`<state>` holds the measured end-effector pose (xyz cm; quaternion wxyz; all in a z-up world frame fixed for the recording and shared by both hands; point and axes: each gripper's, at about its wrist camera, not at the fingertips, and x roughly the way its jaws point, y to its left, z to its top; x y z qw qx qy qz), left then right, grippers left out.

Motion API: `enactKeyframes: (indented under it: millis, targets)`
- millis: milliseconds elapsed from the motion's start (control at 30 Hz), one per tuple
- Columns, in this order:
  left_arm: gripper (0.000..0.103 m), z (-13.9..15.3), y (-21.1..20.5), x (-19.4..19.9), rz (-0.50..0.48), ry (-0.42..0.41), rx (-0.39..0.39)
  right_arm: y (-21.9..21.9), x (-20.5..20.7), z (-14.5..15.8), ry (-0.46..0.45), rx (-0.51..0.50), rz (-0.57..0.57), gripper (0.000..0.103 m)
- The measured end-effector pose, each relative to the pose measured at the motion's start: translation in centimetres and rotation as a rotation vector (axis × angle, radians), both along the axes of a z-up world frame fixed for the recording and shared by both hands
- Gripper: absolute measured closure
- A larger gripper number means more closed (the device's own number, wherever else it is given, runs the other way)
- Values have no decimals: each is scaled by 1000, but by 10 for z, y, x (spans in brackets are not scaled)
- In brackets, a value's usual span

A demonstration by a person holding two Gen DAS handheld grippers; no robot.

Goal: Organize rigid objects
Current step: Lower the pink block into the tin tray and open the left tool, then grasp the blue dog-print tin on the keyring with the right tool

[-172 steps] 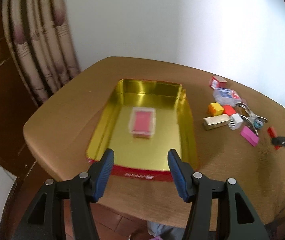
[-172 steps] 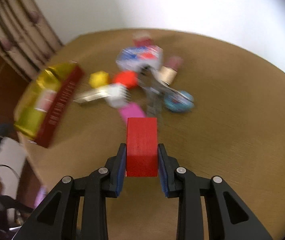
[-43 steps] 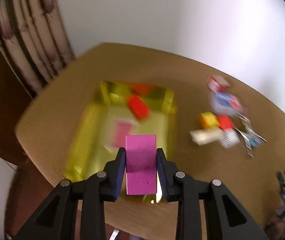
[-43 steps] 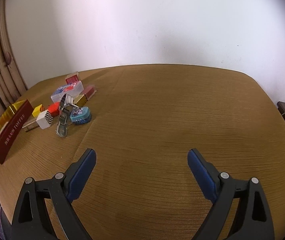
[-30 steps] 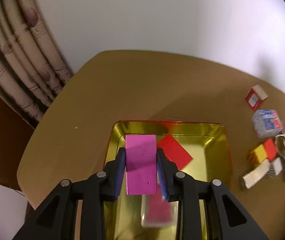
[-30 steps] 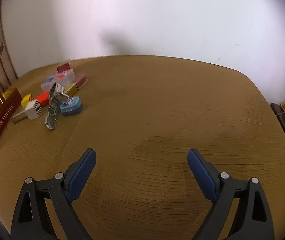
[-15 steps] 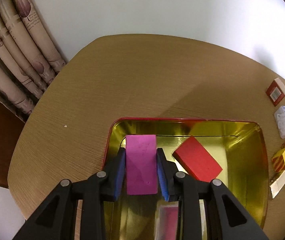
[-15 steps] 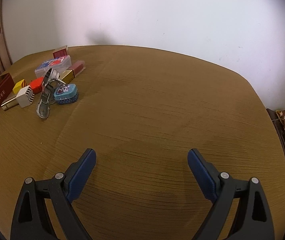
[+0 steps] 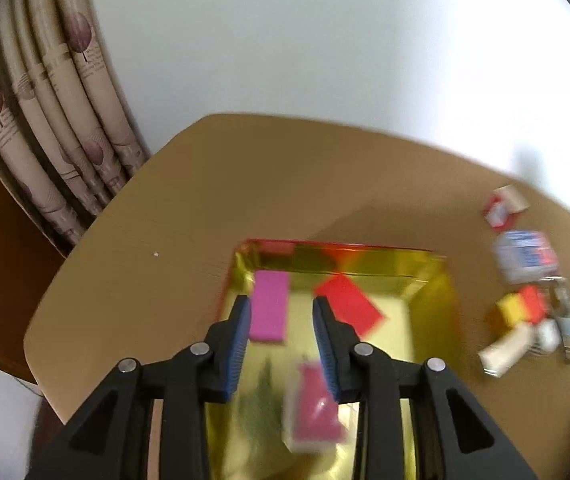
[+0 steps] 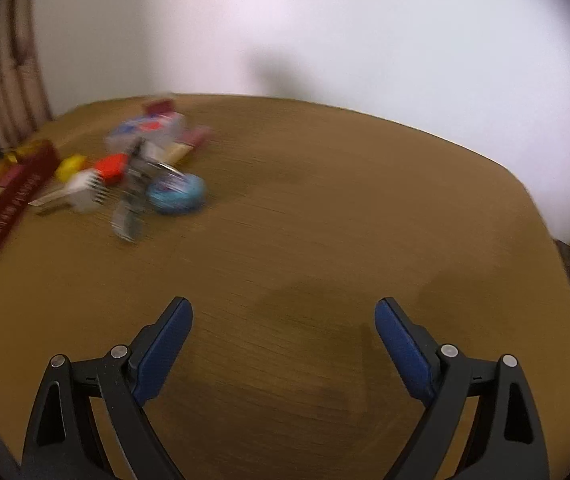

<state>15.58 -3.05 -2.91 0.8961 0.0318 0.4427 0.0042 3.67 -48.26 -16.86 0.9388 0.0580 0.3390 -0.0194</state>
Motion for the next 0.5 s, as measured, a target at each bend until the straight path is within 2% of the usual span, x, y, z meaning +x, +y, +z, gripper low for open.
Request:
enactKeyframes:
  millis: [33,133,267,367,500]
  targets:
    - [66,6,-5,-13,-8,-9,-29,4,4,4,-8,3,21,19]
    - [64,14,-22,-52,-46,1,-125,18,26,15,-15,-10,85,27]
    - [64,3,-50,-94,-112,75,-243,27,60,19,-11,-20,147,29]
    - [64,-9,-75,-112,-165,133,-260,29,80,18,-3,-55,179,29]
    - [64,-18,-98,-119,-215,179,-249,25,97,17,11,32,238,28]
